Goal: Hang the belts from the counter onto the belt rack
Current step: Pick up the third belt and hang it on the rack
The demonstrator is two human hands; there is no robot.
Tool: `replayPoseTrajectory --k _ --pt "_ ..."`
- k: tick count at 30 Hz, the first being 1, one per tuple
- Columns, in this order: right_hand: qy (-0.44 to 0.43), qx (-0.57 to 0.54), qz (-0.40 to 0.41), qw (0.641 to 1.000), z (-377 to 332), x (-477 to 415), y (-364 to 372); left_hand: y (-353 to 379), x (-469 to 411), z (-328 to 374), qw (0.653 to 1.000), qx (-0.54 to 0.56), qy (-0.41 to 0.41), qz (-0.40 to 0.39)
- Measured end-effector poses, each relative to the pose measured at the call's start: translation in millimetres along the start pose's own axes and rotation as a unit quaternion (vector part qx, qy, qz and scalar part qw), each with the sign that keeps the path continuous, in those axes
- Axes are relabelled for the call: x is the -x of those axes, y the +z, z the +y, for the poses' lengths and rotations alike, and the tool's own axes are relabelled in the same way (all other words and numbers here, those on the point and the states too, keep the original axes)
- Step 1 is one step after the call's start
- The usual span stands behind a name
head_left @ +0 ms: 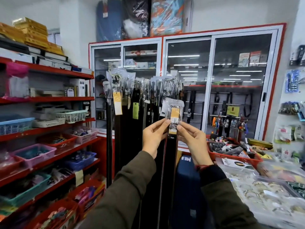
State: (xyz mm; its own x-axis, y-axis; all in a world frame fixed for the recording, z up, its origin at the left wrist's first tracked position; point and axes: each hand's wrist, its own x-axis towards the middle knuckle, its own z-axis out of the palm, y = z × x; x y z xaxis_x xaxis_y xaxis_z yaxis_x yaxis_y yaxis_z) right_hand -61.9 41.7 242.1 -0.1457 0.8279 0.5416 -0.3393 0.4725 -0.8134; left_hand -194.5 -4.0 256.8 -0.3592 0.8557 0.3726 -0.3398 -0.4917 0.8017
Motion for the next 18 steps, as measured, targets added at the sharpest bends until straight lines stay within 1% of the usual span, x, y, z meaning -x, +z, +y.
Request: replayPoseTrajectory --k 5,11,18 --pt "-0.024 -0.032 0.020 0.999 -39.3 -28.6 15.7 24.6 -23.2 32.9 0.999 -0.003 0.038 -0.010" --pt "-0.048 -0.048 0.052 0.996 -67.8 -54.6 27.3 51.7 -42.4 64.3 0.997 -0.005 0.076 -0.021" --pt "-0.021 -0.035 0.059 0.997 -71.3 -72.5 38.0 52.1 -60.5 72.8 0.996 -0.034 0.076 -0.018"
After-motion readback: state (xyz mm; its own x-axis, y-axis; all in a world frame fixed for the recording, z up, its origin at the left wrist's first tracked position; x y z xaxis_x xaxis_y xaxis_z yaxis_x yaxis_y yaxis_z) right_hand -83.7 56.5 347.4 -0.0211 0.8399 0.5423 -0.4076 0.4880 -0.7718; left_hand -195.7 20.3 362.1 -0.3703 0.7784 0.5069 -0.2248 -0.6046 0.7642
